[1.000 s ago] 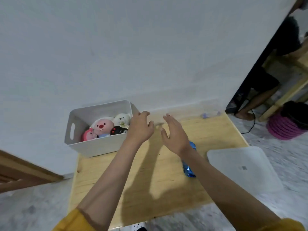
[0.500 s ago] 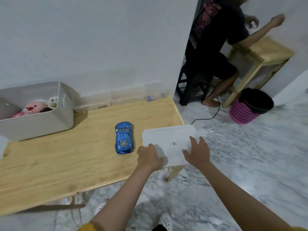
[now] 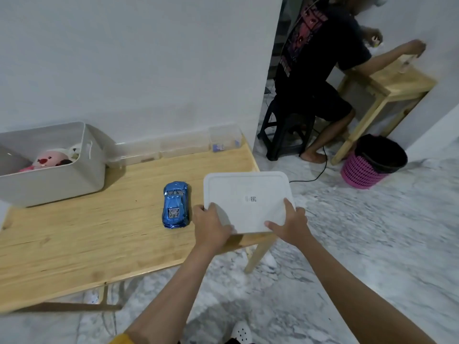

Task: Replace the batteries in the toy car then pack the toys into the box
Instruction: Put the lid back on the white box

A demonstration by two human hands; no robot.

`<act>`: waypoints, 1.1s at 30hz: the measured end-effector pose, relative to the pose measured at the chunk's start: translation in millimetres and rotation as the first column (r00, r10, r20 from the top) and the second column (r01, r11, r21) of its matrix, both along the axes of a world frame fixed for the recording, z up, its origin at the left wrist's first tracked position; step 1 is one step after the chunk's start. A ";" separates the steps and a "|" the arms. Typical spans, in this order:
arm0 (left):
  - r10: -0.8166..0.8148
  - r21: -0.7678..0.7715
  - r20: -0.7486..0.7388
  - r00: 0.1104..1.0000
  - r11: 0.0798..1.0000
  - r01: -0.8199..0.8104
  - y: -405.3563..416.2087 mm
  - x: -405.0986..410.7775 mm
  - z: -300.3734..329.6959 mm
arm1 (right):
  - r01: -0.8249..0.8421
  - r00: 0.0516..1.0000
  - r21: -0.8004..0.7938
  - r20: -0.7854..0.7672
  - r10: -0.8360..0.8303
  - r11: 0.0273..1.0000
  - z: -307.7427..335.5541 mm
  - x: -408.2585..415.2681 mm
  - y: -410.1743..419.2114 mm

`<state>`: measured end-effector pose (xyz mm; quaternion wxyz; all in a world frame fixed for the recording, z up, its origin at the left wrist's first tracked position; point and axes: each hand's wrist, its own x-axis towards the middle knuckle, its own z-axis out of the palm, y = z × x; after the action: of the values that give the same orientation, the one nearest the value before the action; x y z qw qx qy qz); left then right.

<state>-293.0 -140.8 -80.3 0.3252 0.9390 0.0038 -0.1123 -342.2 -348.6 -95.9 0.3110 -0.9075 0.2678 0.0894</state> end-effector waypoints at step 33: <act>0.385 0.050 0.198 0.901 0.914 -0.402 472.5 214.4 93.1 | -0.370 0.905 -0.063 0.201 0.375 0.927 106.2 243.4 480.5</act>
<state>-78.6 331.8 12.8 0.2978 0.9387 0.1684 0.0432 -98.8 132.0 10.3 0.3042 -0.9497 0.0567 0.0478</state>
